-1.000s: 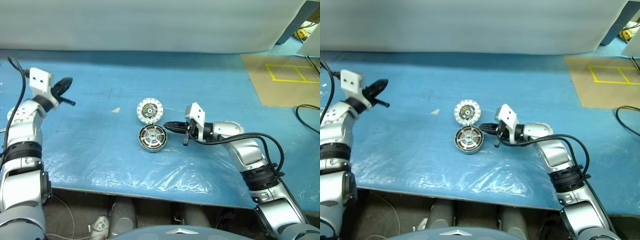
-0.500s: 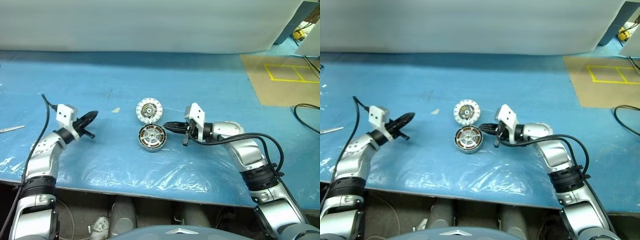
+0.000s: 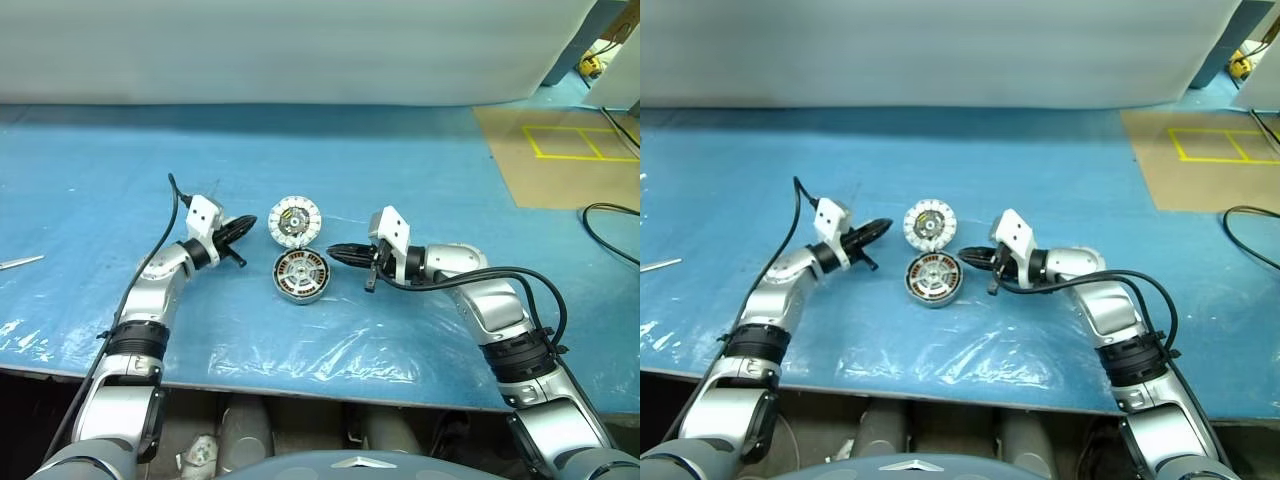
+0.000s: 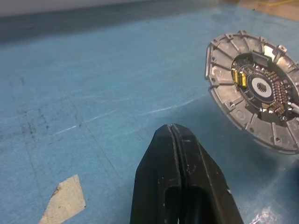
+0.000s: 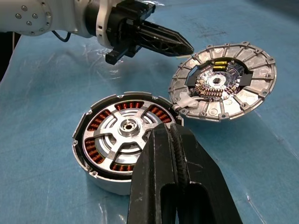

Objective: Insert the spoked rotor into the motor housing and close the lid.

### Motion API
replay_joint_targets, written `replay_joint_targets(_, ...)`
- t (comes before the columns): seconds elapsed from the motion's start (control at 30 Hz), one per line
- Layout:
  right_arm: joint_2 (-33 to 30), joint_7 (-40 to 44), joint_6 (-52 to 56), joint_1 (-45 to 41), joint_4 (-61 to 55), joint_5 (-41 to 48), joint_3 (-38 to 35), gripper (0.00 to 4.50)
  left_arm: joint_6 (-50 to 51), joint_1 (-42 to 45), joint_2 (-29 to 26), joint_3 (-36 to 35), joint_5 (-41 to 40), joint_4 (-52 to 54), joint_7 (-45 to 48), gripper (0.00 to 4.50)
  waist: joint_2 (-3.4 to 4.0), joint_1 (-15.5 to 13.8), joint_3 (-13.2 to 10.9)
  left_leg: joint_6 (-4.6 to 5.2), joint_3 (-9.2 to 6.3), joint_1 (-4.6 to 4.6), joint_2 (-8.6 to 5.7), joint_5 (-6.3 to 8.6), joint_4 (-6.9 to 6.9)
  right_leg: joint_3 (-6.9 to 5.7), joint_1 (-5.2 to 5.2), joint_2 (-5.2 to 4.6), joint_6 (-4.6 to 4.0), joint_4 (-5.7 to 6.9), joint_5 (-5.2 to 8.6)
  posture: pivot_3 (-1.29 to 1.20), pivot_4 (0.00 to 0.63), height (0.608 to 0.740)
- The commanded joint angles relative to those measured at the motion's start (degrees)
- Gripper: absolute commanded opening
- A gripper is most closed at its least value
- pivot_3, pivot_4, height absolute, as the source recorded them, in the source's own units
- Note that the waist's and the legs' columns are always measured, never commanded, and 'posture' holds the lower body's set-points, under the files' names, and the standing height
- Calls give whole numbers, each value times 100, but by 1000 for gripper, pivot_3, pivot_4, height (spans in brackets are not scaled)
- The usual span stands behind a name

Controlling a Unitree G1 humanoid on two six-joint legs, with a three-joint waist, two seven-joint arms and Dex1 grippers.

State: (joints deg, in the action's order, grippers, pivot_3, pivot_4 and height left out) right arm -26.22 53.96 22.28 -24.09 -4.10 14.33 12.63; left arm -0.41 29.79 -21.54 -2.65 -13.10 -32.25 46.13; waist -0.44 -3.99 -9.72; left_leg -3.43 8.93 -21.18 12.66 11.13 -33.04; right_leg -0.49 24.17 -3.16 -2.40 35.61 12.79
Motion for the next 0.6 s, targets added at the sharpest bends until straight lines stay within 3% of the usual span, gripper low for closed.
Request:
replay_joint_targets(0.03, 31, -33, -39, -48, -252, 59, -51, 0, -269, 288, 81, 172, 227, -384, 74, 28, 0, -3, 0, 0, 0, 0, -1, 0, 0, 0, 0, -1, 0, 0, 0, 0, 150, 740)
replay_joint_targets(0.3, -24, -73, 74, -38, -449, 99, -121, 0, -866, 895, 493, 308, 463, -1632, 213, 28, 0, -10, 0, 0, -1, -1, -4, 0, 0, 0, 0, -2, 8, 0, -5, 0, 150, 740)
replay_joint_targets(0.6, -134, -103, 237, -91, -587, 133, -197, 0, -977, 1423, 1212, -178, -91, -2680, 1011, 28, 0, -52, 0, 1, -3, 1, -18, -1, 0, 0, -6, -14, 11, 0, -7, 0, 150, 740)
